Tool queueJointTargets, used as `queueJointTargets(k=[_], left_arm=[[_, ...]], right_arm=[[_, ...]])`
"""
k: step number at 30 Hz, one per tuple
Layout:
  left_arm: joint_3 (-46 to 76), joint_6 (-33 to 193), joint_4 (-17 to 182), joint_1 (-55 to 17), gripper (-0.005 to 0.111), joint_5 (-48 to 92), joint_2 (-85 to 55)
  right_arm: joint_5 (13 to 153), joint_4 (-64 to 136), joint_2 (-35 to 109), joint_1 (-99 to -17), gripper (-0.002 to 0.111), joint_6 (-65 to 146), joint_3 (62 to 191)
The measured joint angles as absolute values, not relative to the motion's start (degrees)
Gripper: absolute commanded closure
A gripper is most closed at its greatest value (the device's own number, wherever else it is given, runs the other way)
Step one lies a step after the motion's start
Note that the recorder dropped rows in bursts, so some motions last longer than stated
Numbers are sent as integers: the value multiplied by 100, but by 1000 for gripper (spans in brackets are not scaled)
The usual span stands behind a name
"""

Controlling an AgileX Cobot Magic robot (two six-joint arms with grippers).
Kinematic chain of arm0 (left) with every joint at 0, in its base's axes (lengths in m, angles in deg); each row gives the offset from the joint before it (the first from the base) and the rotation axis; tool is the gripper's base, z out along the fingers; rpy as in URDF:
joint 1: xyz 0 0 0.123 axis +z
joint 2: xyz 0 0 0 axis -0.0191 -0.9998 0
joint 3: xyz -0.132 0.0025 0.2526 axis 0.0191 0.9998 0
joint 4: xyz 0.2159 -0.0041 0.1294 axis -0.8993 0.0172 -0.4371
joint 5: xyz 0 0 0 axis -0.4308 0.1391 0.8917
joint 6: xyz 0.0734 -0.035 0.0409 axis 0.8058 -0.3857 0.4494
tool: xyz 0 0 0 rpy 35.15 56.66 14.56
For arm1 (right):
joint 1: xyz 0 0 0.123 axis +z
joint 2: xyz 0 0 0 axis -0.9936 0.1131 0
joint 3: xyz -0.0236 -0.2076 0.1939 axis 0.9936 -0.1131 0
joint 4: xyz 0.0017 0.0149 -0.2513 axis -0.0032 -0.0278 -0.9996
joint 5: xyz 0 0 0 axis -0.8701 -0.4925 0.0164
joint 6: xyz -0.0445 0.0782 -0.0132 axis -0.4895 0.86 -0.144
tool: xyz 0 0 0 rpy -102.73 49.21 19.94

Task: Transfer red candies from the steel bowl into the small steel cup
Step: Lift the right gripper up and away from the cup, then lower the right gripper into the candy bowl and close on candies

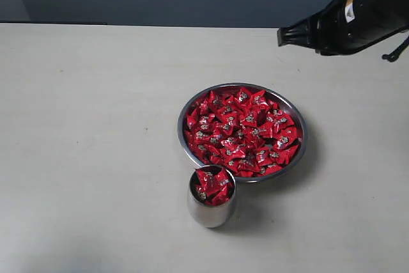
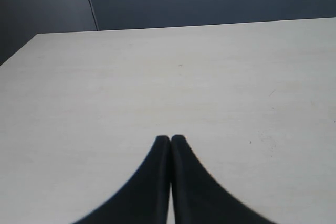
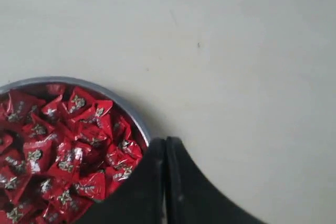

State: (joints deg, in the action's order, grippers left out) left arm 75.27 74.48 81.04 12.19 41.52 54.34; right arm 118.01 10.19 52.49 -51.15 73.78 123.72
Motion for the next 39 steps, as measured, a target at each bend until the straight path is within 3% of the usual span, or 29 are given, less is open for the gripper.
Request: queueJointTargets(k=[7, 10, 13, 15, 18, 20, 25, 39], left_arm=[[7527, 7448, 8104, 1219, 106, 4152, 5434], [7527, 7448, 8104, 1219, 106, 4152, 5434], [7527, 7448, 8104, 1219, 106, 4152, 5434], [7527, 7448, 8104, 1219, 106, 4152, 5434], [7527, 7448, 8104, 1219, 106, 4152, 5434], [7527, 7448, 8104, 1219, 106, 4152, 5434], [7527, 7448, 8104, 1219, 106, 4152, 5434], [7527, 7448, 8104, 1219, 106, 4152, 5434]], right_arm=[[11550, 2609, 6298, -5115, 107, 5770, 12372], [11419, 3096, 6518, -5115, 90, 5280, 12372], [11344, 3537, 6530, -5115, 63, 5049, 12476], [11320, 3844, 6555, -5115, 64, 5024, 12672], [11396, 4466, 6842, -5115, 77, 5011, 13142], [11509, 4719, 7105, -5115, 81, 5011, 13415], [12257, 4842, 7879, -5115, 65, 5087, 14165], [12947, 4091, 8080, -5115, 66, 6100, 14264]])
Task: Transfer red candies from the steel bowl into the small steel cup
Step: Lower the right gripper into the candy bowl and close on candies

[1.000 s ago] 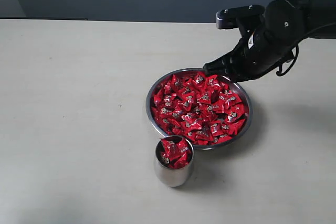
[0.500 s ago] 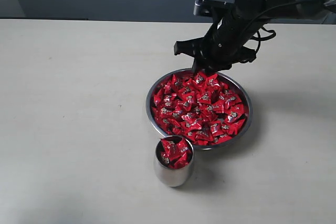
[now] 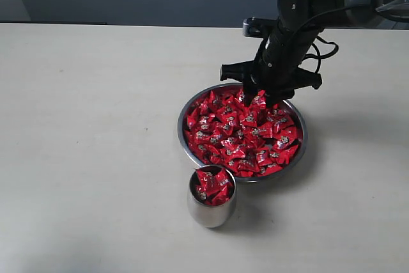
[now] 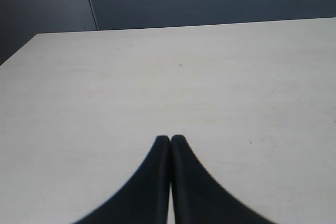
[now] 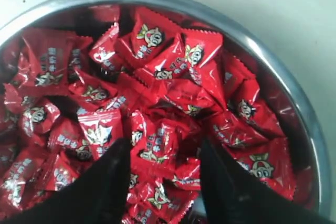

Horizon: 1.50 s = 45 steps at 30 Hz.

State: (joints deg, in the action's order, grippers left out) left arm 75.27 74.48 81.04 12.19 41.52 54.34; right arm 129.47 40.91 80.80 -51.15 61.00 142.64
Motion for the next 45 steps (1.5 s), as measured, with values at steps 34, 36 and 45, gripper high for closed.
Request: queueJointTargets(k=[34, 36, 45], left_arm=[[7527, 7448, 8104, 1219, 106, 4152, 5434], [7527, 7448, 8104, 1219, 106, 4152, 5434], [7527, 7448, 8104, 1219, 106, 4152, 5434]], right_arm=[[12774, 4281, 8656, -5115, 79, 6105, 14276], [12774, 4240, 8656, -5115, 95, 6105, 14276], [12785, 4111, 8645, -5115, 109, 6033, 14276]])
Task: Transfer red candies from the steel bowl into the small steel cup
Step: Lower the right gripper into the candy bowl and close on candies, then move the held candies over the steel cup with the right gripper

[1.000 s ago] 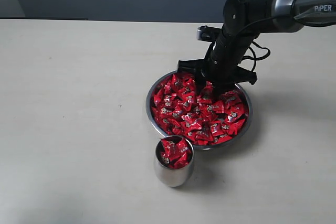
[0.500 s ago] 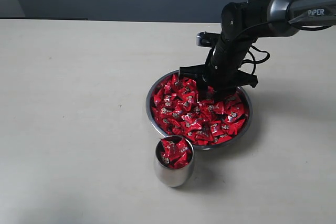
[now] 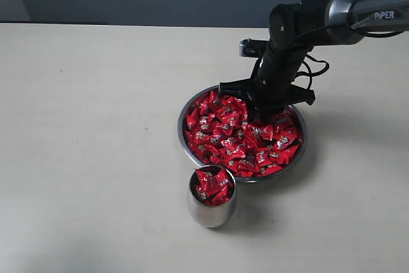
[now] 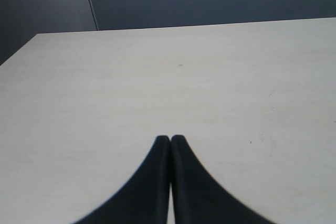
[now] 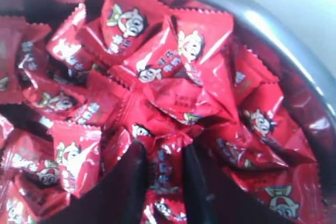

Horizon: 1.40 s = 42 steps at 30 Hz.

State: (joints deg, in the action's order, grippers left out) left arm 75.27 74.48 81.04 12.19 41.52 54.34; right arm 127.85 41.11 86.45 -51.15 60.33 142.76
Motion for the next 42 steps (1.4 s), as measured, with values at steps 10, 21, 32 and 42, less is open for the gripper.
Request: queueJointTargets(k=[10, 21, 32, 42], left_arm=[[7527, 7448, 8104, 1219, 106, 4152, 5434], [7527, 7448, 8104, 1219, 106, 4152, 5434], [7527, 7448, 8104, 1219, 106, 4152, 5434], [7527, 7448, 8104, 1219, 106, 4152, 5434]], right_arm=[[13084, 3846, 8170, -5115, 109, 5923, 14482], [12638, 3014, 6820, -5115, 109, 6138, 13772], [11733, 3238, 5024, -5115, 109, 6108, 11643], [11734, 6423, 4788, -4999, 109, 3180, 11229]])
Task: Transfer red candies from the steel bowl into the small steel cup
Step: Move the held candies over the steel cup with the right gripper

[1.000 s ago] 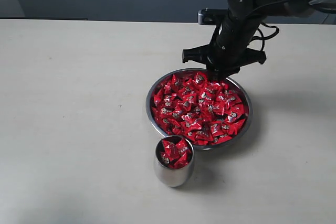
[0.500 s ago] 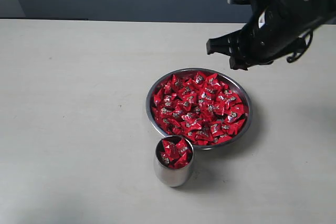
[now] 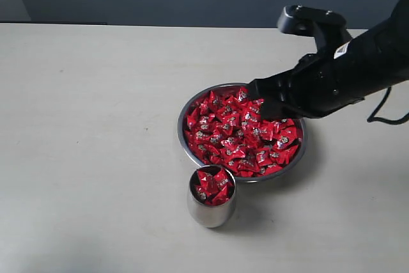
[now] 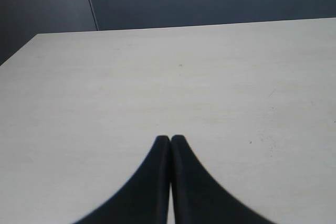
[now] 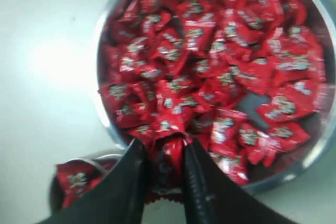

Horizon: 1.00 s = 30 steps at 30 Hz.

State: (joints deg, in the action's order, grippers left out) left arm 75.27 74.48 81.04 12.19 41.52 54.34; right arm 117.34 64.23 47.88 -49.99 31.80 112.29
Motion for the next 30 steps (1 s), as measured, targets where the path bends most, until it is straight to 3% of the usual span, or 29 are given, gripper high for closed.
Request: queueJointTargets(k=[14, 30], left_arm=[[7527, 7448, 8104, 1219, 106, 4152, 5434], [7527, 7448, 8104, 1219, 106, 4152, 5434]], right_arm=[[11734, 7333, 5478, -3699, 109, 2222, 11229], [12314, 5771, 5478, -3541, 109, 3240, 11958]])
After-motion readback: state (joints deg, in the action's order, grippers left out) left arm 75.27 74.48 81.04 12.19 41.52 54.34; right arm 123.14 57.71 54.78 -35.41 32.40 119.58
